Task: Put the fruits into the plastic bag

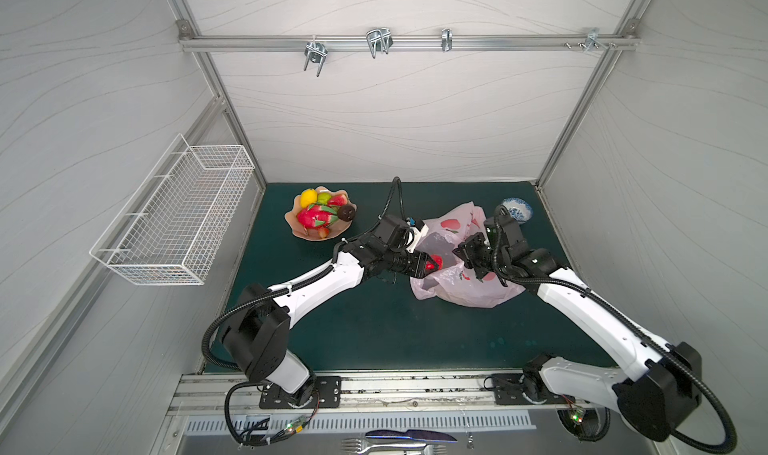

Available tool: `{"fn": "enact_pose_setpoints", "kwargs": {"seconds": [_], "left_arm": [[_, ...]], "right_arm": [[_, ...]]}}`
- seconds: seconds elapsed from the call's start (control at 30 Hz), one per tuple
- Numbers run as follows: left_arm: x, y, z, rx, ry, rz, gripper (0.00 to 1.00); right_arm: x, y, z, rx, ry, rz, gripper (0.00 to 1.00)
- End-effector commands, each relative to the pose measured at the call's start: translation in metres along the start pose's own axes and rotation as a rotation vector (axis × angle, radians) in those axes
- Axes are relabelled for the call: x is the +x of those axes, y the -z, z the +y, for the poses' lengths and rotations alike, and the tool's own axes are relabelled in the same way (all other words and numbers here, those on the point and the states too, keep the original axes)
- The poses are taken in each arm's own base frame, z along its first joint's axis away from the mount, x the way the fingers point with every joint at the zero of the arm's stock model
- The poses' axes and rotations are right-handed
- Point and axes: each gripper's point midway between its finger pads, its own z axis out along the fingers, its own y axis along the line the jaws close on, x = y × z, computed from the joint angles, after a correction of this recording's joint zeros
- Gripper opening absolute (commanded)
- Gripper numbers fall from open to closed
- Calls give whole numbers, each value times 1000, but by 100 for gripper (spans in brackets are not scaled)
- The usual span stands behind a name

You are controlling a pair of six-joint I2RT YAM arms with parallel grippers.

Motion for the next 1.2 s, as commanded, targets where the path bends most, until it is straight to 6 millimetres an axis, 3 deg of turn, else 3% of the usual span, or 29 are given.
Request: {"fn": "enact_pose_setpoints", "kwargs": {"seconds": [0.0, 0.37, 0.77, 1.17], "left_arm": [[9, -1, -3, -26, -82, 13, 20], [31, -24, 8, -84, -128, 109, 18], [17, -48, 12, -101, -145, 163, 17], [-12, -79, 7, -80, -132, 171, 18]], "right_arm": [[1, 5, -2, 2, -23, -10, 0], [3, 5, -2, 6, -26, -12, 0], [4, 4, -2, 3, -29, -8, 0], [5, -1, -4, -6, -50, -2, 0]]}}
